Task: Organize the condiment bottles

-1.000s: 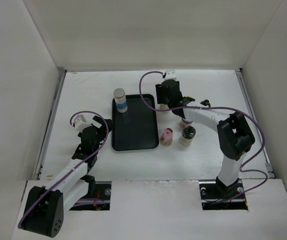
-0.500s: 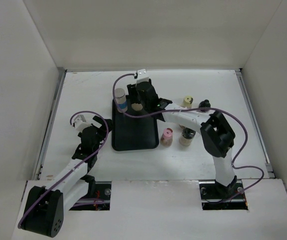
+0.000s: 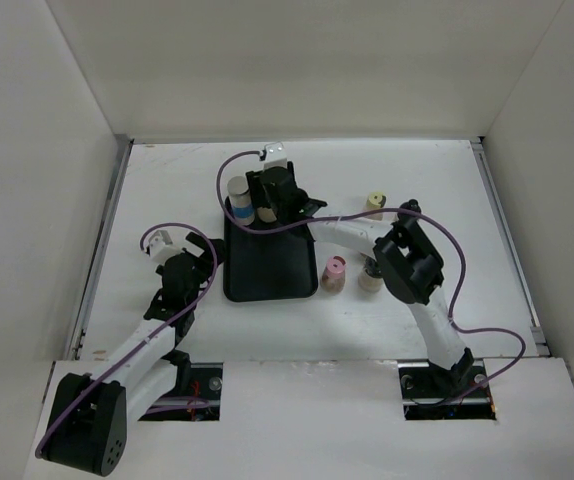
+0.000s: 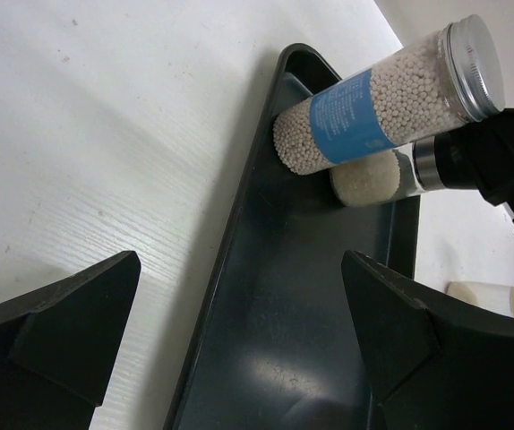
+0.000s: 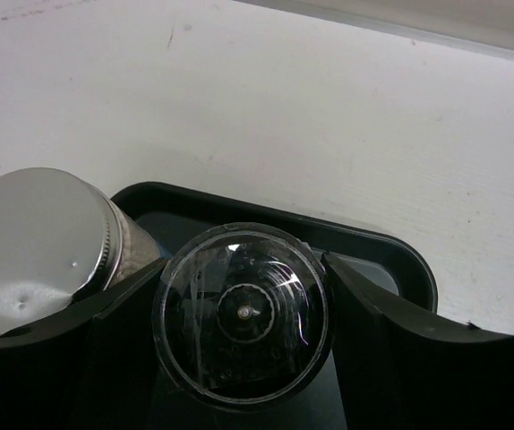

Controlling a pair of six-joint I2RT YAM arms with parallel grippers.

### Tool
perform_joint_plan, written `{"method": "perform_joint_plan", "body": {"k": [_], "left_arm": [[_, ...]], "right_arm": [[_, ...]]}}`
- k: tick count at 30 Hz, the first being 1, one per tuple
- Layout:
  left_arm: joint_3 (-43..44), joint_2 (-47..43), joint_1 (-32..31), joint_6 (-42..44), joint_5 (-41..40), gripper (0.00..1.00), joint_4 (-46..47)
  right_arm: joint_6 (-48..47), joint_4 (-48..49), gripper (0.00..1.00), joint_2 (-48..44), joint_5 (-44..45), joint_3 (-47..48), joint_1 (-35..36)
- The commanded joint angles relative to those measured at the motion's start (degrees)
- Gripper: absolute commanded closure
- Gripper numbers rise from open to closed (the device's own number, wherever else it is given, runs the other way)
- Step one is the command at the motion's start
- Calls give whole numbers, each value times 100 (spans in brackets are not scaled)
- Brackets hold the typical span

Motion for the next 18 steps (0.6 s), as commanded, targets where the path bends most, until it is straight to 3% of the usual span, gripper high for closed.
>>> {"method": "perform_joint_plan", "body": {"k": [1,5,12,15,18], "left_arm": [[-24,-69,-33,55,-65,0,284],[-7,28,-33,55,-30,0,311],[2,19,-33,55,-12,0,311],[2,28,-41,55,-12,0,311],[2,11,-50,55,6,0,311]], "right_arm": [[160,623,25,-2,219,339,87],[212,658,6,-247,228,67,87],[467,702,9,-1363,228,-855,43],[503,667,22,-2004,246,-1504,34],[555,623,52,-2795,342,-2383,52]]}}
